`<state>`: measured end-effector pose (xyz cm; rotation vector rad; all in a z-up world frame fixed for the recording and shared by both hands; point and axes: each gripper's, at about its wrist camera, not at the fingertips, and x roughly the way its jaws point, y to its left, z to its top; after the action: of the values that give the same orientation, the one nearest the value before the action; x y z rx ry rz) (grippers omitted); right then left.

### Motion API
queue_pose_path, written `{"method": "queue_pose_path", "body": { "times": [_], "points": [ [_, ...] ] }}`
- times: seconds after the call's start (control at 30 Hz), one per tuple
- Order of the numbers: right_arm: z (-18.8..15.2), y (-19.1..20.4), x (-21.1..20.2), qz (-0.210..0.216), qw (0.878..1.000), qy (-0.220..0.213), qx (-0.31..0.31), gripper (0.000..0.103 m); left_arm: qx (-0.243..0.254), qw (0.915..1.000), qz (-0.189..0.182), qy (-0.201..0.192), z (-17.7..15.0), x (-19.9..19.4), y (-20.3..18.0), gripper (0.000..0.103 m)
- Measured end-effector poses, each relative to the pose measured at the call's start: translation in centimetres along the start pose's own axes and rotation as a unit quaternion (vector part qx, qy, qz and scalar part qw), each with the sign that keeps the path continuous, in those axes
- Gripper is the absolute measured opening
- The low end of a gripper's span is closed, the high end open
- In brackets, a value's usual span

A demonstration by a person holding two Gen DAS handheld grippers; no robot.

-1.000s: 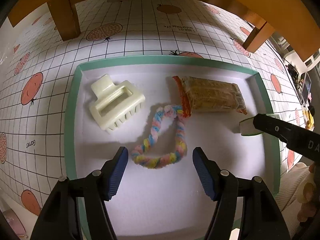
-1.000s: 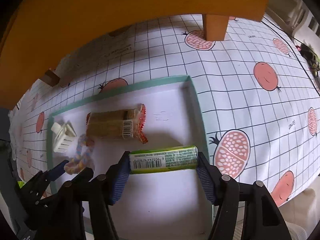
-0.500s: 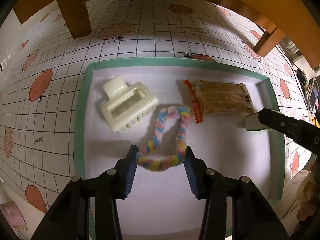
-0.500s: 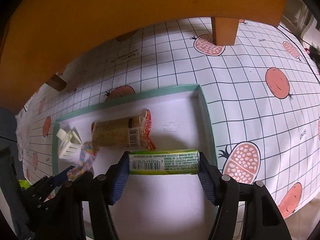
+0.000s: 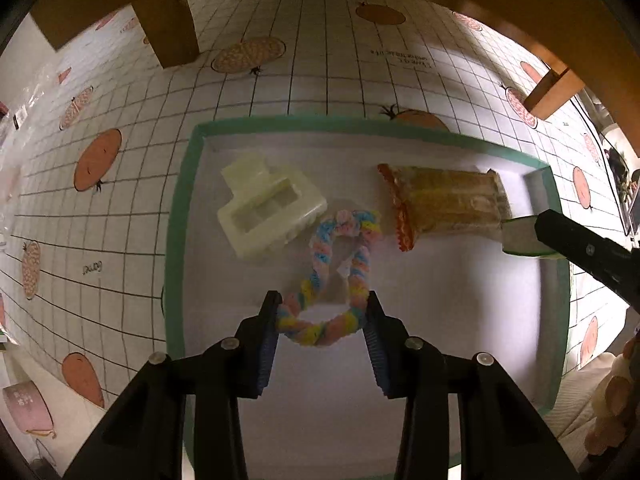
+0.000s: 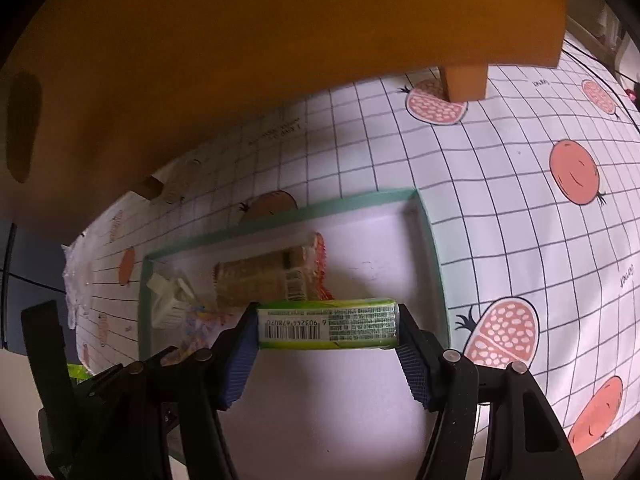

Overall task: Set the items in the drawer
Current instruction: 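Lift the pipe-cleaner loop in the left gripper while the right gripper carries the gum box toward the drawer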

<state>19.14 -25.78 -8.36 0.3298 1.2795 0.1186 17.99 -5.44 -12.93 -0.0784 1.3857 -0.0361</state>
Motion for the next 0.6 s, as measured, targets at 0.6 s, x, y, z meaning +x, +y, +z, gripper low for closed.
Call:
{"method": "queue_pose_path", "body": {
  "times": [0.6],
  "points": [
    [0.4,2.5,-4.9,0.004,0.996,-0.069,-0.05,0.067,0.034,0.9958,-0.038,-0.076,1.8,-7.3,-2.4,0.042]
  ]
}}
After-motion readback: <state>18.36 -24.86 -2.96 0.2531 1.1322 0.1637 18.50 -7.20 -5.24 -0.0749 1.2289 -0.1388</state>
